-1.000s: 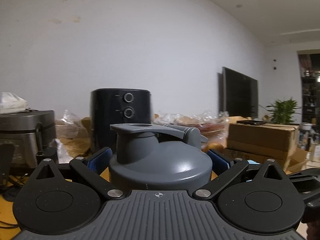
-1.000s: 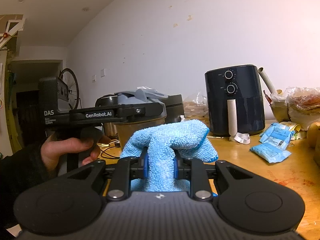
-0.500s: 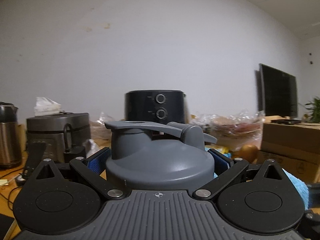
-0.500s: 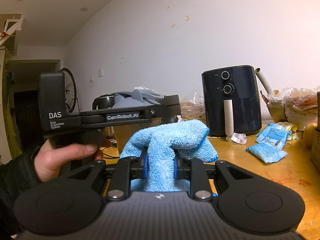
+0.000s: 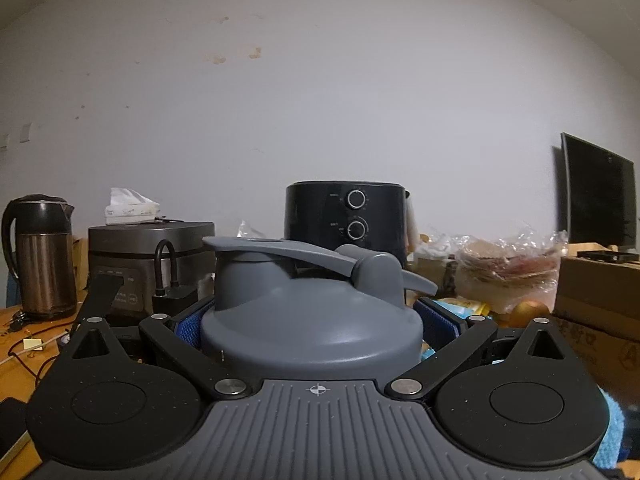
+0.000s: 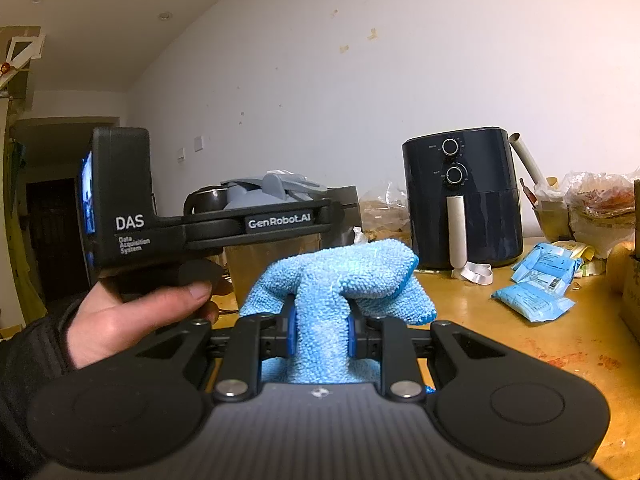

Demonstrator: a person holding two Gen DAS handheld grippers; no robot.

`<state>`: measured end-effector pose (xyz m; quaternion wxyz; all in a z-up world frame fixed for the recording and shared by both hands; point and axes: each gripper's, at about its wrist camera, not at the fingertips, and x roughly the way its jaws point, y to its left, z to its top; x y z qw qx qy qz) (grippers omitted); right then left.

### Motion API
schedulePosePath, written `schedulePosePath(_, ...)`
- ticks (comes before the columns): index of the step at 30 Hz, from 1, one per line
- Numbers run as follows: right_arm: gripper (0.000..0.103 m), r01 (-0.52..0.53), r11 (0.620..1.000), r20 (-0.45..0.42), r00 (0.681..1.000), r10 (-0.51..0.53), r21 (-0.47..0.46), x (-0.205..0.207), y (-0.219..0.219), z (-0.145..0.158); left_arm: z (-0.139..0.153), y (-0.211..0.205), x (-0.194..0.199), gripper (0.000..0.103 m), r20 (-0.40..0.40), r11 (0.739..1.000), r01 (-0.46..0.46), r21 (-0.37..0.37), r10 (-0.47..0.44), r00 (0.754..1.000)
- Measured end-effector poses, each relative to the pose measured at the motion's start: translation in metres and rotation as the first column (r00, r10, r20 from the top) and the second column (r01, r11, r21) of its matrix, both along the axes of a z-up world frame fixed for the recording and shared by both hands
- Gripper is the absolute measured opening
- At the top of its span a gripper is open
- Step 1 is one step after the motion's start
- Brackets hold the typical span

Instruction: Clean container

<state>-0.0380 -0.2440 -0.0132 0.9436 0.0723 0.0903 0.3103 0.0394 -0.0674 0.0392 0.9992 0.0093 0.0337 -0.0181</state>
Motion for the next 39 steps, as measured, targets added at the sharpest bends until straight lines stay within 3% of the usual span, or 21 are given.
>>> schedulePosePath(10, 0.021, -0.002, 1.000, -0.006, 1.000, 0.002, -0.001, 0.0001, 0.0000, -0.0009, 0.0017, -0.0033, -0.0021, 0.103, -0.002, 0.998, -0.057, -0.006, 0.057, 0.998)
schedulePosePath(23, 0.021, -0.006, 1.000, -0.005, 1.000, 0.006, -0.007, 0.0075, 0.0017, -0.0001, 0.0000, -0.0070, -0.0035, 0.103, -0.004, 0.998, -0.056, -0.003, 0.056, 0.998)
schedulePosePath(26, 0.021, -0.007, 1.000, -0.004, 1.000, 0.007, -0.008, 0.0089, 0.0022, -0.0003, 0.0004, -0.0066, -0.0055, 0.095, -0.001, 0.998, -0.065, -0.005, 0.065, 0.998)
schedulePosePath(39, 0.021, -0.008, 1.000, -0.004, 1.000, 0.008, -0.010, 0.0062, 0.0034, -0.0017, 0.0024, -0.0046, -0.0080, 0.095, -0.014, 0.999, -0.052, -0.002, 0.052, 0.999)
